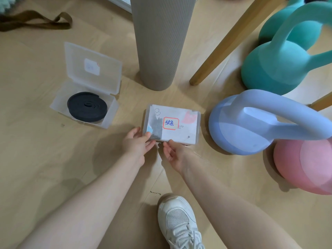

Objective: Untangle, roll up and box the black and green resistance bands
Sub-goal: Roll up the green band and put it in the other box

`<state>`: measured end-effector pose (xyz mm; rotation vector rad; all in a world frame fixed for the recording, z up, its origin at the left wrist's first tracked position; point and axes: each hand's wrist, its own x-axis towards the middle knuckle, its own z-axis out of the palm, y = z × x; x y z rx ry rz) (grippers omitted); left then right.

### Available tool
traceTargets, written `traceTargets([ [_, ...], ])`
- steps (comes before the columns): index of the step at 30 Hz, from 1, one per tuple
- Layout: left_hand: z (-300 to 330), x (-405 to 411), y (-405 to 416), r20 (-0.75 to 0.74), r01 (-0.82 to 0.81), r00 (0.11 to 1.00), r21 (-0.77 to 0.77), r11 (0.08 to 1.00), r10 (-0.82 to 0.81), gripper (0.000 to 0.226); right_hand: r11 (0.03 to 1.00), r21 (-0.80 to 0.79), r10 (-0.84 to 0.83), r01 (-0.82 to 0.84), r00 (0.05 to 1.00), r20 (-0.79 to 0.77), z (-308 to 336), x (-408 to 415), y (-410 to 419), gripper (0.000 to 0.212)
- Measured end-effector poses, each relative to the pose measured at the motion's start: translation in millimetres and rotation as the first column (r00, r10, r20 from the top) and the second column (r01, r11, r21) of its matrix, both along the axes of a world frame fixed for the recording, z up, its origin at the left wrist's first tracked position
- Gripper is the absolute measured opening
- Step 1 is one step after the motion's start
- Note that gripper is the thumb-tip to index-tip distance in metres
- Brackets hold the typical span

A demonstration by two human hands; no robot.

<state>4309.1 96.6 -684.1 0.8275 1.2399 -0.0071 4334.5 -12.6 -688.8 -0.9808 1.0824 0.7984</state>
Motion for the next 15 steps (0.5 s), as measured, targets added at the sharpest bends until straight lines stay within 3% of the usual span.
traceTargets([
  [7,-6,1,-8,-0.034,-0.021,0.999,0.030,0.999,0.023,0.017,0.995,-0.099,0.026,-0.018,0.997,0.079,-6,2,2,0.008],
  [13,-6,0,-9,-0.001,-0.003,1.000,0.047,0.999,0.003,0.032,0.981,-0.152,0.144,-0.119,0.975,0.168,1,4,-3,0.003],
  [15,-6,-1,-6,0.013,0.076,0.997,0.078,0.994,-0.077,0.033,0.958,-0.191,0.243,-0.214,0.958,0.150,4,2,-11,0.014],
])
